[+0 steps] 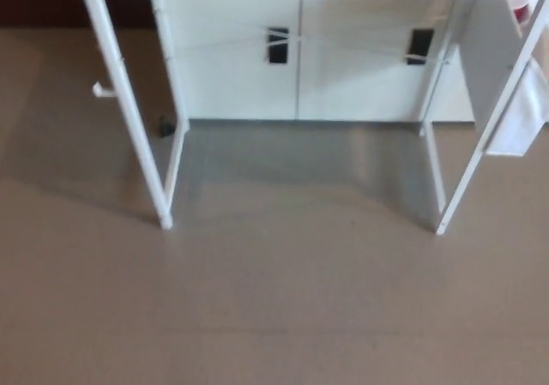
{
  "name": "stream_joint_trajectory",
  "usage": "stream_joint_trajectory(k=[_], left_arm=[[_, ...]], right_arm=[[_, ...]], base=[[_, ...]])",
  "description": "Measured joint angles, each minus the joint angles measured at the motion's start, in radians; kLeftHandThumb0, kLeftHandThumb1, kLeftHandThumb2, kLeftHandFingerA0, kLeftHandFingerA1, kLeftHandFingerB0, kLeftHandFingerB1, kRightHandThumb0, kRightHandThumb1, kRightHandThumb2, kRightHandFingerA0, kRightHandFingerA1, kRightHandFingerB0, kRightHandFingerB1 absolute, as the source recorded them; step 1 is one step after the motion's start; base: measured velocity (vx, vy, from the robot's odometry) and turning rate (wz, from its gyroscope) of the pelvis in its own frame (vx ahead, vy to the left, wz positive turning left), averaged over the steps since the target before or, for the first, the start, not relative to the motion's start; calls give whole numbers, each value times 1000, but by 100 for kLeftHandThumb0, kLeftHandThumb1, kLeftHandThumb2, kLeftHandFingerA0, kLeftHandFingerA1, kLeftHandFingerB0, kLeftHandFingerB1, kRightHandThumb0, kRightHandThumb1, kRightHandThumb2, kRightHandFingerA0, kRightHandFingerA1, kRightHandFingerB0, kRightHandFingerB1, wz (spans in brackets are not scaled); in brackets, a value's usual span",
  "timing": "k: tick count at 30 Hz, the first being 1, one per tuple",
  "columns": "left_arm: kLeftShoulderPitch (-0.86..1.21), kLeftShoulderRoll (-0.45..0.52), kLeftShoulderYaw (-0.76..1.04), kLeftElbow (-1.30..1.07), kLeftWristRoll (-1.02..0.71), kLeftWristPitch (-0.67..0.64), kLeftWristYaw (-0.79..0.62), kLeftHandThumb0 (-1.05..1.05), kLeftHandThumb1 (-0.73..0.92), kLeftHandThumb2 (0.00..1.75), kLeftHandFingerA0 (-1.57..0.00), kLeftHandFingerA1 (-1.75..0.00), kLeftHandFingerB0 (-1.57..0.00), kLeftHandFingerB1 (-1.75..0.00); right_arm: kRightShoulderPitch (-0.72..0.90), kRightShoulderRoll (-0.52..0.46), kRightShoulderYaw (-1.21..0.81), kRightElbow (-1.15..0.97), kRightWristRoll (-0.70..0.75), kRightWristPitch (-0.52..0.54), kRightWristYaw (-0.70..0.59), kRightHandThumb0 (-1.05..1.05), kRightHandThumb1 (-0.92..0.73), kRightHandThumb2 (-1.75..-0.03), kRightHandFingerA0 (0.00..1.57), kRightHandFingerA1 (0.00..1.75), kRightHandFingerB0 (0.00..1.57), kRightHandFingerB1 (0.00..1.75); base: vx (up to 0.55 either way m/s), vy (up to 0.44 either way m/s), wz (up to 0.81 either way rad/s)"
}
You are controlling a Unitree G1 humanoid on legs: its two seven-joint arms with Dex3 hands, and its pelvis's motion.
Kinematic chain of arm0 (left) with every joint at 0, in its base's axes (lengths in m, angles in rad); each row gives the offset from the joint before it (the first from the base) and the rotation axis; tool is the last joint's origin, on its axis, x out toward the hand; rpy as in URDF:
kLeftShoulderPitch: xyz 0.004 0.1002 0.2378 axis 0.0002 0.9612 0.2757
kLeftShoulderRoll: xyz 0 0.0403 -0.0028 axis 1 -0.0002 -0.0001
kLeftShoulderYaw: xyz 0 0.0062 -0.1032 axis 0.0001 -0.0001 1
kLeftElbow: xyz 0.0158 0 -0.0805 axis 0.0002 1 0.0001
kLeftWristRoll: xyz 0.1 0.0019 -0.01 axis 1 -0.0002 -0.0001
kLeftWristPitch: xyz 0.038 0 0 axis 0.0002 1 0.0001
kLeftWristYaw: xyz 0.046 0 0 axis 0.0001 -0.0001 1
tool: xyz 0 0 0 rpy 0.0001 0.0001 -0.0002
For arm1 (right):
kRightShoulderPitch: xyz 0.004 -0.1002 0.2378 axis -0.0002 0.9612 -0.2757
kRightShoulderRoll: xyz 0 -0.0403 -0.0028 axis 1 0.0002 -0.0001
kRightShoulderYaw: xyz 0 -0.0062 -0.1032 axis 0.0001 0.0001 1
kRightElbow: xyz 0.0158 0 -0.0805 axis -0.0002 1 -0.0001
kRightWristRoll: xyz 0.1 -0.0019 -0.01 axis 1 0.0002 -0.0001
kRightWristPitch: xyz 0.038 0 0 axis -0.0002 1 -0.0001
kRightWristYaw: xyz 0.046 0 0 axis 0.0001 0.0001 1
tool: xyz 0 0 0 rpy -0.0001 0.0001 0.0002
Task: The robot walk towards a table in front and then pushes a layer of a file tray back to its original position using its right hand
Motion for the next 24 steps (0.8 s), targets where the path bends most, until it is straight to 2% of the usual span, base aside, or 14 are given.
stream_joint_trajectory(k=[2,3,4,5,6,9,10,13,15,16,17,18,24], left_arm=[[-12,-5,0,1,5,-2,13,-22,61,58,-49,-43,-41,-38],[-17,-1,6,1,8,-3,22,-23,60,58,-46,-43,-39,-37],[-20,1,7,2,11,-3,28,-23,60,58,-46,-43,-39,-37],[-25,1,9,5,13,-4,36,-23,60,58,-45,-43,-38,-36],[-31,1,9,8,16,-6,41,-24,60,57,-44,-43,-38,-36],[-40,-1,11,25,18,-14,56,-25,61,56,-43,-42,-38,-35],[-40,-2,13,32,18,-16,61,-25,62,57,-43,-41,-37,-35],[-35,-4,17,43,19,-18,74,-24,62,56,-40,-41,-36,-35],[-34,-5,17,44,19,-18,79,-24,62,56,-39,-40,-36,-34],[-33,-9,16,48,21,-19,85,-21,61,58,-37,-40,-34,-35],[-35,-12,16,45,22,-21,90,-21,61,58,-35,-40,-34,-35],[-40,-14,15,42,22,-23,91,-18,42,86,-23,-53,-22,-50],[-32,-23,11,33,29,-29,104,-19,43,86,-20,-52,-20,-49]], right_arm=[[-8,5,1,17,-3,-1,-5,-64,-54,-88,51,59,35,48],[-18,8,5,7,-7,-3,-7,-59,-65,-60,53,45,42,34],[-20,8,6,5,-10,-4,-10,-59,-65,-60,53,45,42,34],[-17,9,8,1,-16,-4,-14,-61,-52,-88,45,55,34,48],[-12,9,8,-3,-20,-3,-18,-59,-64,-60,51,42,42,34],[-6,9,10,-1,-30,-1,-29,-59,-64,-60,52,43,42,34],[-9,9,11,6,-34,0,-33,-62,-51,-88,45,55,33,48],[-13,9,14,8,-44,0,-43,-61,-51,-88,45,57,36,49],[-11,9,15,5,-48,0,-46,-61,-51,-88,45,56,36,49],[-8,7,14,3,-50,-2,-48,-59,-64,-60,52,46,43,35],[-17,12,17,3,-53,0,-49,-59,-64,-60,53,46,42,35],[-18,9,17,0,-54,-2,-50,-59,-64,-60,53,47,42,35],[-25,-1,13,8,-56,-2,-56,-58,-63,-60,53,45,42,34]], base=[[530,213,-38],[516,203,-55],[512,203,-30],[389,150,-3],[357,121,-1],[337,83,11],[321,18,12],[304,-53,15],[367,-134,21],[422,-111,116],[364,-139,51],[354,-112,60],[251,-64,0]])
